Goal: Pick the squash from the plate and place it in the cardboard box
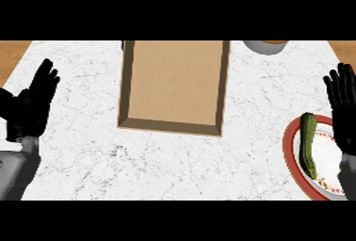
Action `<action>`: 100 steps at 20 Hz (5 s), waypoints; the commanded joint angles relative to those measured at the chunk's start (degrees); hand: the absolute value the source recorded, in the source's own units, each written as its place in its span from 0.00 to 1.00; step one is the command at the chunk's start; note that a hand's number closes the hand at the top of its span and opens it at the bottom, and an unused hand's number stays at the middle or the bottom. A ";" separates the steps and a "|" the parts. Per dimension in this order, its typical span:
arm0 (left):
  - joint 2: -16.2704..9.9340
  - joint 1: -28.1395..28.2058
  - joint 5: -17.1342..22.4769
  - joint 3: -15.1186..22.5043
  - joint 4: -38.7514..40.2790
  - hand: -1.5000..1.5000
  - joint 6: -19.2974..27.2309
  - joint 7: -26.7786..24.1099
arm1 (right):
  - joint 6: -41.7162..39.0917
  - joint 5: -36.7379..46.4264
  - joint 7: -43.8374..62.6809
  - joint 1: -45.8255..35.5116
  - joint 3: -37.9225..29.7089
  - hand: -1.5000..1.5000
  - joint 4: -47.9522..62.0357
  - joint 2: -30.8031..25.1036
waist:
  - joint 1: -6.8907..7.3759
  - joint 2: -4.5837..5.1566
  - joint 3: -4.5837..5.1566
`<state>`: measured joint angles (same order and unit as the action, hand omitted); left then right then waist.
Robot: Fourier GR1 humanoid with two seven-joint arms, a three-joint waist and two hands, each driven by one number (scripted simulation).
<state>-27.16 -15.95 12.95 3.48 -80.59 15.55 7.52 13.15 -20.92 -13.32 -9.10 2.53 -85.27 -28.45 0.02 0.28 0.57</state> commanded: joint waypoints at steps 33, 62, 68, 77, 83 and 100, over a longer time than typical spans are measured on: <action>-3.72 8.31 -11.55 -0.06 7.81 0.50 -0.04 -5.17 | -23.35 37.11 -43.00 -5.34 8.47 0.00 40.26 -23.48 | 0.96 -0.15 -0.59; 2.96 11.68 -21.04 -5.69 3.91 0.50 -3.53 -4.29 | -29.67 53.89 -35.89 -10.67 6.94 0.00 36.48 -13.25 | -0.01 -0.36 -0.56; 2.44 9.83 -22.04 -7.51 2.95 0.50 -4.90 -1.96 | -34.33 52.10 -35.18 -7.49 4.44 0.00 28.58 -15.92 | -0.10 -0.36 -0.56; 2.70 9.70 -21.88 -11.33 7.49 0.50 -8.05 -7.04 | -30.38 60.20 -24.66 -2.12 5.89 0.00 24.30 -10.14 | -0.10 -0.28 -0.55; 3.43 7.79 -23.55 -10.22 1.96 0.50 -8.32 0.49 | -23.62 64.36 -25.16 -10.03 3.55 1.00 34.18 -5.34 | 0.53 -0.19 -0.63; 5.58 9.19 -24.85 -9.91 2.90 0.50 -9.04 -4.03 | -2.32 70.68 -29.36 -28.29 -2.68 1.00 28.45 -7.41 | 3.17 0.21 -0.58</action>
<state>-21.72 -5.88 -11.68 -6.97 -77.74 6.84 4.03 6.54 46.60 -41.01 -28.67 -0.40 -54.54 -33.54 1.55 0.21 -0.01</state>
